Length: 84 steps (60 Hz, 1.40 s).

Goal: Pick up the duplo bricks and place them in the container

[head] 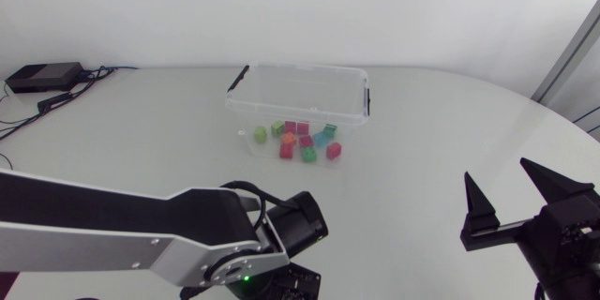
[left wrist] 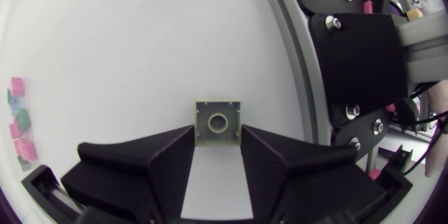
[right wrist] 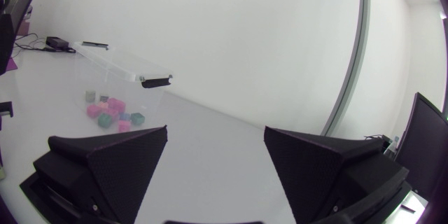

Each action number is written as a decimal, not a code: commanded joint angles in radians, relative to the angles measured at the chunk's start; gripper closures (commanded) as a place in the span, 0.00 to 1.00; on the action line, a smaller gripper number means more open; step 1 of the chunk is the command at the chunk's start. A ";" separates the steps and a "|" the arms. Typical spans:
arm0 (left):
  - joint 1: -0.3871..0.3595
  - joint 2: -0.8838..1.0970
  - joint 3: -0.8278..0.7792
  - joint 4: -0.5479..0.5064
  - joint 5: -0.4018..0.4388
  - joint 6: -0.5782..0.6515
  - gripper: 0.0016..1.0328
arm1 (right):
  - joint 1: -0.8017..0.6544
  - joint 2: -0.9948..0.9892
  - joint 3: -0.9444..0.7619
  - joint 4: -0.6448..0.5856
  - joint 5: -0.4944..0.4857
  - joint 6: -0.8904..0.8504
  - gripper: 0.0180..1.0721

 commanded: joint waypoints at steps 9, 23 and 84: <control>0.038 -0.037 -0.002 -0.027 0.011 0.038 0.89 | -0.005 -0.005 -0.027 0.016 -0.004 0.014 0.05; 0.275 -0.266 0.053 -0.031 0.063 0.054 0.89 | -0.005 -0.005 -0.027 0.016 -0.004 0.014 0.05; 0.657 0.194 0.606 0.526 -0.007 -0.360 0.05 | -0.005 -0.005 -0.027 0.016 -0.004 0.014 0.05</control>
